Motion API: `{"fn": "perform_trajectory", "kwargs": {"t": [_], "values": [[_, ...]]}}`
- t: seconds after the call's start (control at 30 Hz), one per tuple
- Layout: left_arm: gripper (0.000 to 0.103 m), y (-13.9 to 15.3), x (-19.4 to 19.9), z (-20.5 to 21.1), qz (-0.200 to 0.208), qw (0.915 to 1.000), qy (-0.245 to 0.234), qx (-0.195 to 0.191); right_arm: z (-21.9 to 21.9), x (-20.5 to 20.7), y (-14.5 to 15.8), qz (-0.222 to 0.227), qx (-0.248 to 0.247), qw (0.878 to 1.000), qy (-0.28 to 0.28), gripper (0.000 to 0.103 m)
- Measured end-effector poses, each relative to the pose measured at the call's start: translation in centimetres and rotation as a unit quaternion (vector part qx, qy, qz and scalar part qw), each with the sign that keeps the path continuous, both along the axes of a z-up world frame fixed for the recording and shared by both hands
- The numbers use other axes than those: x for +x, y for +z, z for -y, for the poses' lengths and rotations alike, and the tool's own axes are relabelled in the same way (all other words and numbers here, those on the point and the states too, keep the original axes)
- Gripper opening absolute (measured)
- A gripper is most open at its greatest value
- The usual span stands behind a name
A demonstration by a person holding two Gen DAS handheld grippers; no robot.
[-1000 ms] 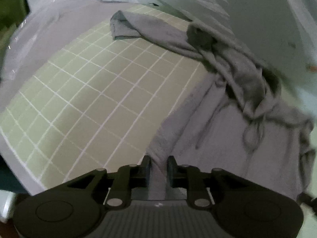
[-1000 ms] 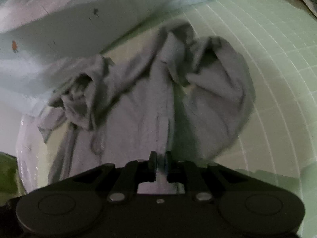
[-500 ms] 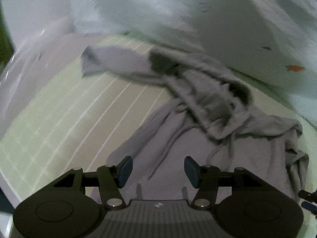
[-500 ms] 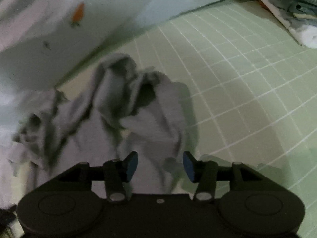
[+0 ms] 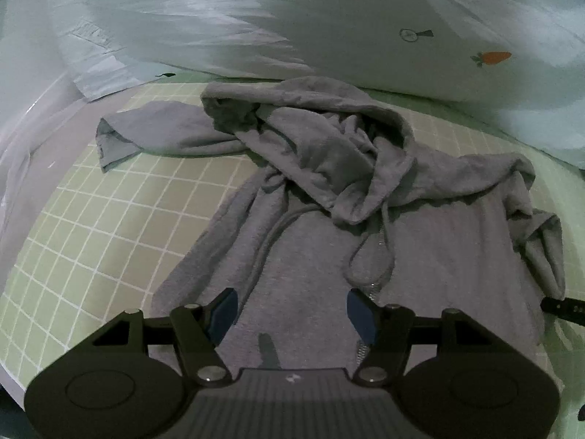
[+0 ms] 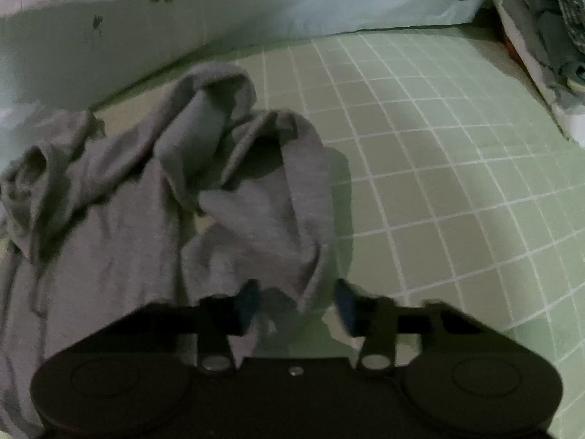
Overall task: Fold clothes
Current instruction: 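Lay the hoodie flat on the mat and open both grippers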
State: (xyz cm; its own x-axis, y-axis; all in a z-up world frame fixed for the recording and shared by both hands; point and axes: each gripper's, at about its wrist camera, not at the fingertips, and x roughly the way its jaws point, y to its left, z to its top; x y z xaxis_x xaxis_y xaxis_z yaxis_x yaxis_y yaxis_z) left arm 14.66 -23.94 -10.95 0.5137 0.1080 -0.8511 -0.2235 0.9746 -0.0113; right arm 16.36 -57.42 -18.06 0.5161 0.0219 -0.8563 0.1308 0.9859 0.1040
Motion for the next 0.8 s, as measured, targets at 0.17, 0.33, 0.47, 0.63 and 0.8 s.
{"fn": "perform_trajectory", "kwargs": {"t": [0.17, 0.33, 0.47, 0.63, 0.8], "values": [[0.067, -0.4, 0.2, 0.3, -0.009, 1.0, -0.004, -0.001, 0.4, -0.1, 0.5, 0.024, -0.038, 0.999, 0.013, 0.006], [0.067, -0.5, 0.4, 0.6, -0.012, 0.9999, -0.005, 0.002, 2.5, -0.7, 4.6, 0.11, -0.159, 0.981, -0.034, 0.006], [0.067, -0.6, 0.7, 0.6, -0.016, 0.9999, 0.001, 0.001, 2.8, -1.8, 7.6, 0.194, -0.281, 0.939, -0.046, 0.006], [0.067, -1.1, 0.8, 0.7, -0.025, 0.9997, 0.003, -0.002, 4.0, -1.7, 4.2, 0.098, -0.254, 0.961, -0.053, 0.008], [0.067, -1.4, 1.2, 1.1, -0.036, 0.9993, -0.004, 0.003, 5.5, -3.3, 2.8, 0.059, -0.167, 0.98, -0.089, 0.032]]}}
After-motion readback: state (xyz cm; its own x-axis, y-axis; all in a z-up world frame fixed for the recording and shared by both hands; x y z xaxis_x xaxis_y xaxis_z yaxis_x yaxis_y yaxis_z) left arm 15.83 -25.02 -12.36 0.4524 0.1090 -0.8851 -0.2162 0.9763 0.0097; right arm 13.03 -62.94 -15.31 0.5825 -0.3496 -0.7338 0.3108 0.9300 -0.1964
